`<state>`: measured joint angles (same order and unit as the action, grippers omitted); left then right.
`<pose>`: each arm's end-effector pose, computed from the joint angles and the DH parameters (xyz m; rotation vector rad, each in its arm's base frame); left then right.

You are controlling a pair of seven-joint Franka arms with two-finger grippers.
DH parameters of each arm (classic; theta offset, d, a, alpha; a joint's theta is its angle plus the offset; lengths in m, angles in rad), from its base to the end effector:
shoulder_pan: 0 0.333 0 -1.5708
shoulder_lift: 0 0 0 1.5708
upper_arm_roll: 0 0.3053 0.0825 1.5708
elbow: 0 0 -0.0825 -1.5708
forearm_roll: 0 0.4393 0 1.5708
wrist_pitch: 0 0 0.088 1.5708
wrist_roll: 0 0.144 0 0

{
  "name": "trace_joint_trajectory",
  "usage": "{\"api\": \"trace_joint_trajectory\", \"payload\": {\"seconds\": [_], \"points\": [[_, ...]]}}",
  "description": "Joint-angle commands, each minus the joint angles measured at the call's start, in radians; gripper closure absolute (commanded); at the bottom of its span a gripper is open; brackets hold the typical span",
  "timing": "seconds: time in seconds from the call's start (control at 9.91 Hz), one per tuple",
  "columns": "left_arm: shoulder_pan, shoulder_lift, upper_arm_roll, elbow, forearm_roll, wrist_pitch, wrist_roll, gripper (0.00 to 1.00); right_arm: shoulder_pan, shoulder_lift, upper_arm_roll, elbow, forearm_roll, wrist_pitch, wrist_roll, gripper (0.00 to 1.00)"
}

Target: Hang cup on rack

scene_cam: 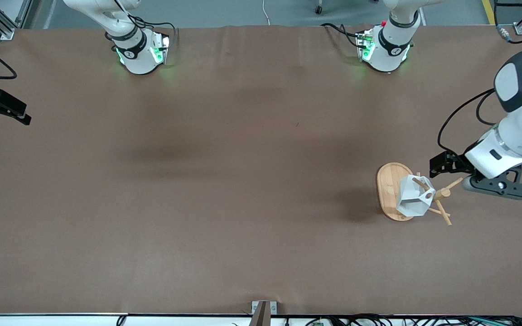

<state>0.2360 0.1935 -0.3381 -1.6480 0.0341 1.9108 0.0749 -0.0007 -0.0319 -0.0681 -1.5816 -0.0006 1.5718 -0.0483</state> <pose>0.6795 -0.0546 0.4481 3.0947 -0.2772 0.1243 0.5999 -0.0420 0.5905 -3.1409 0.0322 -0.0347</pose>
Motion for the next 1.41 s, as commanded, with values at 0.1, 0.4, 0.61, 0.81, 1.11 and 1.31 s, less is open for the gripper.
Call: {"api": "trace_joint_trajectory", "payload": {"seconds": [0.1, 0.4, 0.61, 0.81, 1.11, 1.31], "points": [[0.003, -0.039, -0.001, 0.008, 0.001, -0.047, -0.014, 0.0, -0.002, 0.001, 0.004, 0.005, -0.01, -0.001, 0.01, 0.0], [0.02, -0.034, -0.001, 0.115, 0.003, -0.183, 0.008, 0.0, -0.002, 0.001, 0.004, 0.005, -0.009, -0.003, 0.01, 0.0], [0.032, -0.042, -0.004, 0.169, 0.001, -0.26, 0.011, 0.0, -0.004, 0.001, 0.004, 0.005, -0.01, -0.006, 0.008, 0.0], [0.032, -0.078, -0.004, 0.206, -0.006, -0.32, -0.001, 0.0, -0.004, 0.001, 0.002, 0.005, -0.01, -0.007, 0.008, 0.0], [-0.076, -0.143, 0.087, 0.182, 0.001, -0.355, -0.004, 0.0, -0.004, 0.001, 0.002, 0.005, -0.01, -0.007, 0.008, 0.0], [-0.158, -0.192, 0.177, 0.131, 0.0, -0.371, -0.003, 0.0, -0.004, 0.001, 0.002, 0.005, -0.01, -0.007, 0.008, 0.0]]}}
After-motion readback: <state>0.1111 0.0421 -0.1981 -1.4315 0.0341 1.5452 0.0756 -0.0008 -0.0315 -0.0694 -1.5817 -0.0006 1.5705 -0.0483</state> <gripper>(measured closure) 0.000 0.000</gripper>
